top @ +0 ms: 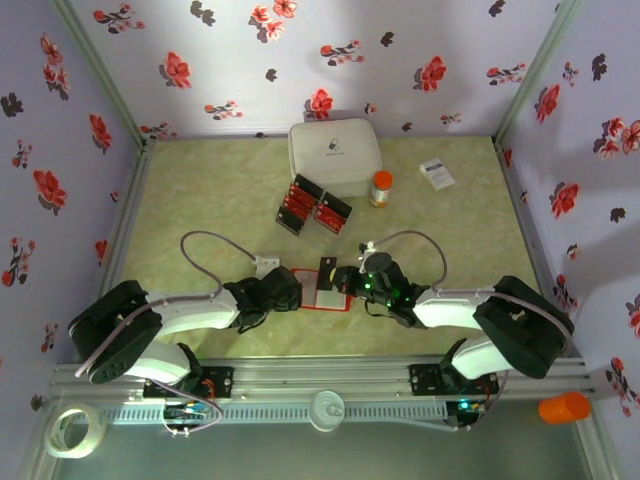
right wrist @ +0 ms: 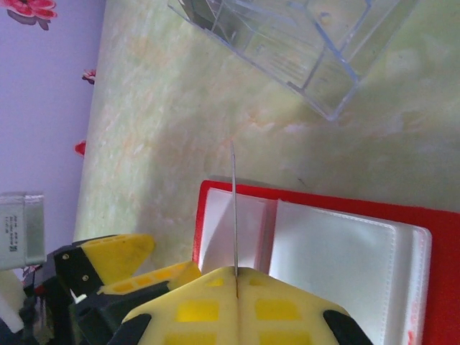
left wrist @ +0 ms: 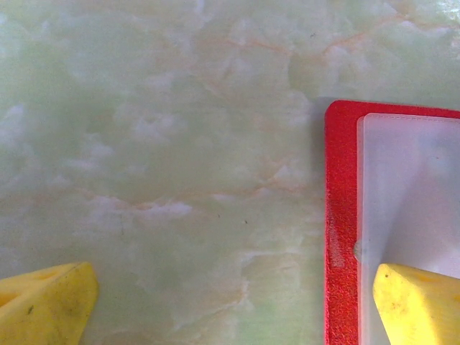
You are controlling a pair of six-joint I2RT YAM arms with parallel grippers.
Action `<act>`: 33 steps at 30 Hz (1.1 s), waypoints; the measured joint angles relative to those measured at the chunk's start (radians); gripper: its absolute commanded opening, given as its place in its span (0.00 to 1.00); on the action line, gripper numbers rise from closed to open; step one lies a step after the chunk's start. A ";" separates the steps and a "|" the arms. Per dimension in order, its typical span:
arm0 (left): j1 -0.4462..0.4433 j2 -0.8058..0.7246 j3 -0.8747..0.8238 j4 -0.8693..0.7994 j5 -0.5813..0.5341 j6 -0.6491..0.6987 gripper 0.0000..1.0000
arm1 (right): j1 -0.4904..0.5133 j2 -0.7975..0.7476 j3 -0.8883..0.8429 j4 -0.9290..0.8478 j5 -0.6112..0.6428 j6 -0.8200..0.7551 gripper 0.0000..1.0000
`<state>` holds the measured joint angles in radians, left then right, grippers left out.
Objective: Put the credit cards into the card holder
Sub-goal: Insert the credit card into the card slot.
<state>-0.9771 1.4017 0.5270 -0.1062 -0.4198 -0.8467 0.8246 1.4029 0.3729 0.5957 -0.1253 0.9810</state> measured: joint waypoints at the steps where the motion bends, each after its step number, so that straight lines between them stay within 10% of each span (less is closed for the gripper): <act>1: 0.000 0.000 0.000 0.000 0.000 -0.001 1.00 | 0.002 0.002 -0.005 0.004 0.004 0.000 0.00; 33: -0.005 0.013 0.004 0.000 -0.017 -0.008 1.00 | 0.021 0.129 -0.035 0.196 0.025 0.068 0.00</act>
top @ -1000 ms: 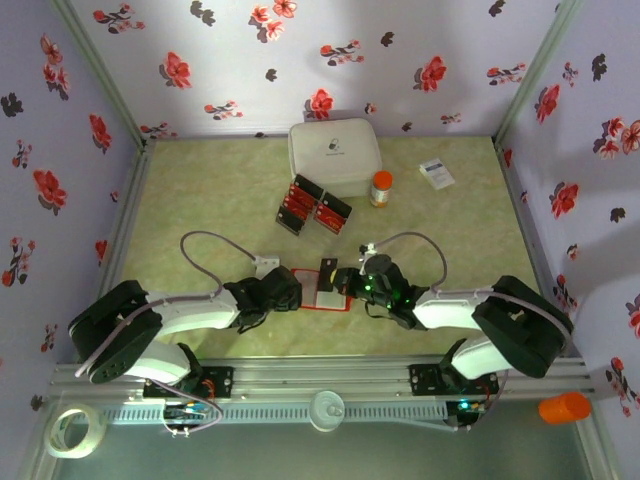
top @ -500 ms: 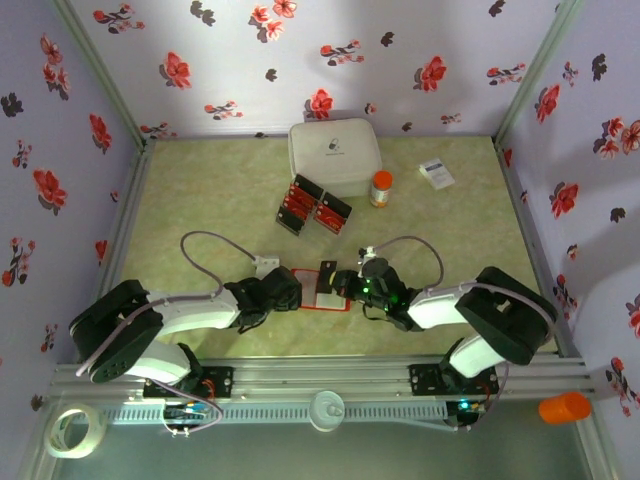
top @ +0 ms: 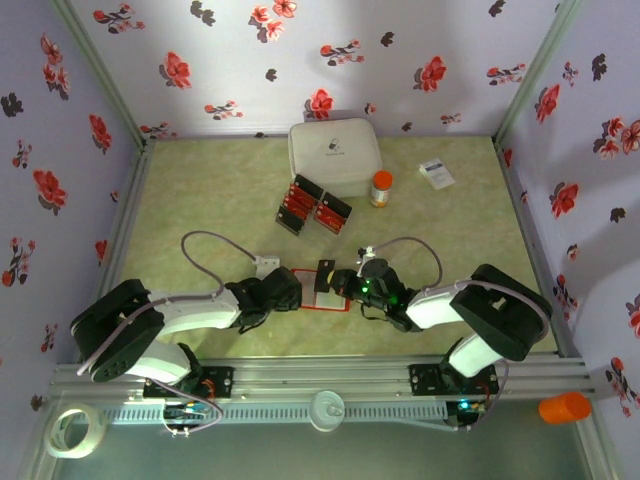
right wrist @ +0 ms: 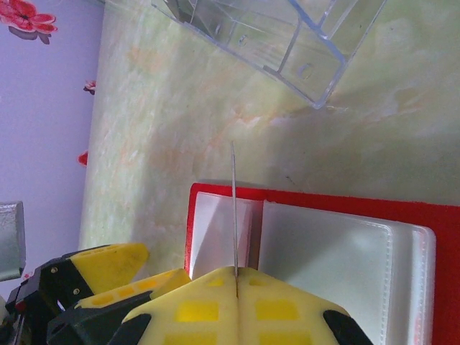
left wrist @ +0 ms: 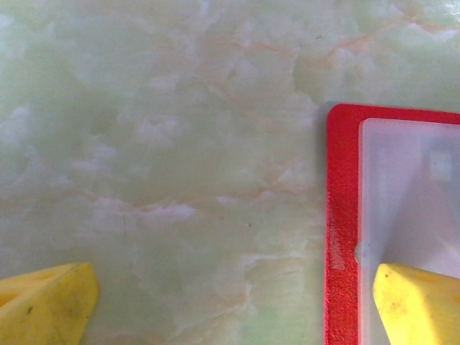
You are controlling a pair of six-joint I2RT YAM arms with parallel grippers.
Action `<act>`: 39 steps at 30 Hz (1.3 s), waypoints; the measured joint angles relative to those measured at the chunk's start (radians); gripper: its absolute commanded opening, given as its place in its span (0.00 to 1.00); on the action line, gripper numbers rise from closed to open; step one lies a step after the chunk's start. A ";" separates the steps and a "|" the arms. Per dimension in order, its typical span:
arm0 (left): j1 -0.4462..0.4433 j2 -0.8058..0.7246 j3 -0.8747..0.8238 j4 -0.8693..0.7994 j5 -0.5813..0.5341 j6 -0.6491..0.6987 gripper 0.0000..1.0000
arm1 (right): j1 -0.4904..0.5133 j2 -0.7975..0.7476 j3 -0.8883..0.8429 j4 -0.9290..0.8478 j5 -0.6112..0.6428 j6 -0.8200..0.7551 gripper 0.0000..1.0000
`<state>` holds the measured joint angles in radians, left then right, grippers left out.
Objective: Put the credit cards into the card holder
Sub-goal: Insert the credit card into the card slot.
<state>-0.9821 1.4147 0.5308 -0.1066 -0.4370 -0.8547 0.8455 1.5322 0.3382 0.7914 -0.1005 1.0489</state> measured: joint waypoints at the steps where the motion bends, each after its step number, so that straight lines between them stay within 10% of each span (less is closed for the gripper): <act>1: 0.000 0.000 0.000 0.000 0.000 0.000 1.00 | 0.000 0.000 0.000 0.000 0.000 0.000 0.00; 39: -0.001 0.000 0.002 -0.002 -0.001 0.000 1.00 | 0.052 -0.014 0.014 -0.159 0.038 0.056 0.00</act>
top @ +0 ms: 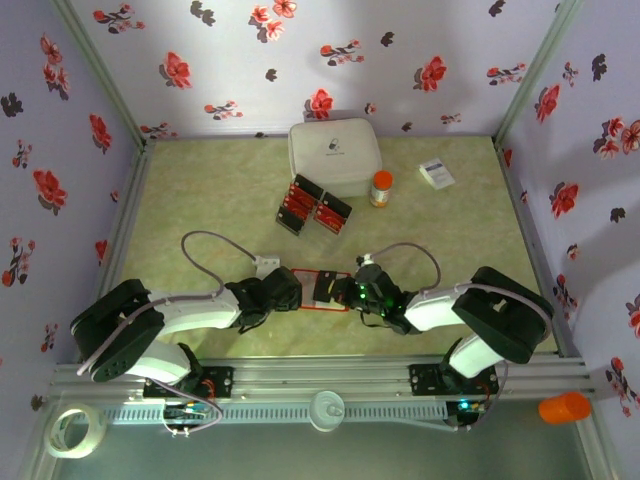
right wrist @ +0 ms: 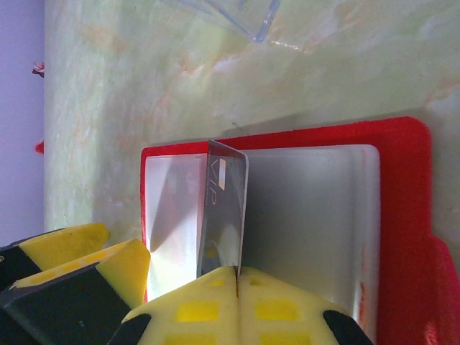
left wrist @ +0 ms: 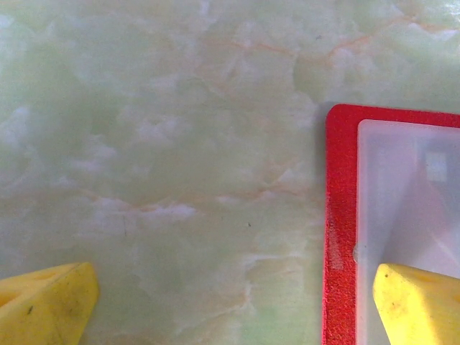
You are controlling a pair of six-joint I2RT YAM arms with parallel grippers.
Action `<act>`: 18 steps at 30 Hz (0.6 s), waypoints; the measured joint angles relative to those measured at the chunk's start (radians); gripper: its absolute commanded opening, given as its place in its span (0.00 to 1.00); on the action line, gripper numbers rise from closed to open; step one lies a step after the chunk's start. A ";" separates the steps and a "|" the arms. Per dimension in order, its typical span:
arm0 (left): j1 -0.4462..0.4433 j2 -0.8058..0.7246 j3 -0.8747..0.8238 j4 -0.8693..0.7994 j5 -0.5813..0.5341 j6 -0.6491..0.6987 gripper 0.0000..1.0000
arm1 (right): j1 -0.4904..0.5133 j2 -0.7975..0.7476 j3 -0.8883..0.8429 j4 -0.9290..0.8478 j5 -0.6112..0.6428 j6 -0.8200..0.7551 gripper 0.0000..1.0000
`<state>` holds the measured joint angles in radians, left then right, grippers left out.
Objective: Put the credit cards into the card holder
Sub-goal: Insert the credit card into the card slot.
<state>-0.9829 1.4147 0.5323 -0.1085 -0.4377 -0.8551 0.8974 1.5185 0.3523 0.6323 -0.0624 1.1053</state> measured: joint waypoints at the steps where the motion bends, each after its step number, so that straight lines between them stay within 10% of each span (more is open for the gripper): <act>1: 0.000 0.000 0.000 0.000 0.000 0.000 1.00 | 0.000 0.000 0.003 -0.007 0.000 0.000 0.00; 18: 0.000 0.001 0.001 -0.001 0.000 0.000 1.00 | 0.008 -0.023 0.032 -0.105 -0.005 0.006 0.00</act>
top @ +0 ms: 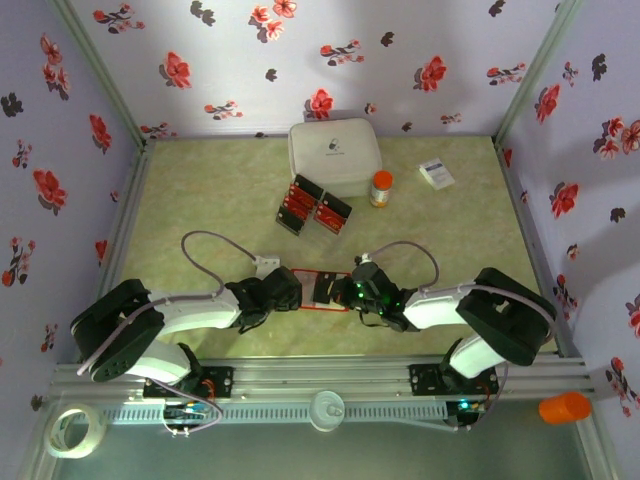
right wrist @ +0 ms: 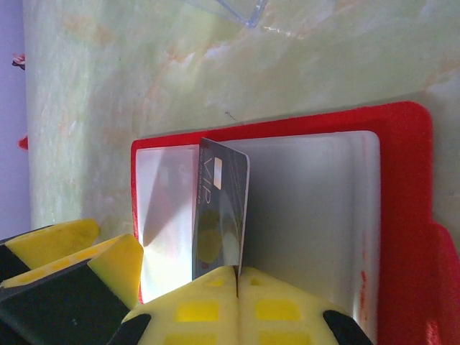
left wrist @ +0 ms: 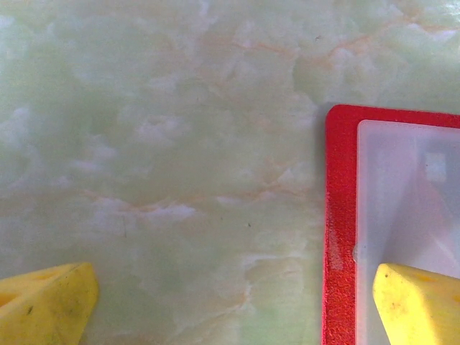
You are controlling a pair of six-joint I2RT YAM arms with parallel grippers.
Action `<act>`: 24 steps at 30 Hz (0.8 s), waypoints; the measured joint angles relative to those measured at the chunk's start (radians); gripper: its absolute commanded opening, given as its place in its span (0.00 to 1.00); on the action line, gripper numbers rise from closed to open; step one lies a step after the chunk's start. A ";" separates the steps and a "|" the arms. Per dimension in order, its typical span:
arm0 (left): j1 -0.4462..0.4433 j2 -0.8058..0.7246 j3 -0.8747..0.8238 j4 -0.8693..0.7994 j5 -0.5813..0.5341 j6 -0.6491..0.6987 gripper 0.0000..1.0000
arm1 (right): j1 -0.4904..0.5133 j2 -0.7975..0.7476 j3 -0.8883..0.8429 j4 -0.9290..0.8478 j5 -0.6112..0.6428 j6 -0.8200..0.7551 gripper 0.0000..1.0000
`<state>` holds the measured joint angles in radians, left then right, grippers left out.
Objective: Put the credit cards into the card holder
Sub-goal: Insert the credit card into the card slot.
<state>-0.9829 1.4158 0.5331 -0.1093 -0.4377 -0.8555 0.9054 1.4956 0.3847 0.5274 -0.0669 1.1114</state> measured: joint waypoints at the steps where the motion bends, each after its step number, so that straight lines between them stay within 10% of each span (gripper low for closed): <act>1: 0.000 0.001 0.001 0.000 0.000 0.000 1.00 | 0.001 -0.003 0.000 -0.005 -0.001 0.000 0.00; 24: -0.001 0.006 0.003 0.000 -0.006 0.000 1.00 | 0.001 0.048 0.063 -0.063 -0.064 -0.004 0.00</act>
<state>-0.9840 1.4223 0.5358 -0.1097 -0.4435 -0.8558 0.9062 1.5436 0.4477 0.4648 -0.1310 1.1072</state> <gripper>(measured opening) 0.998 0.063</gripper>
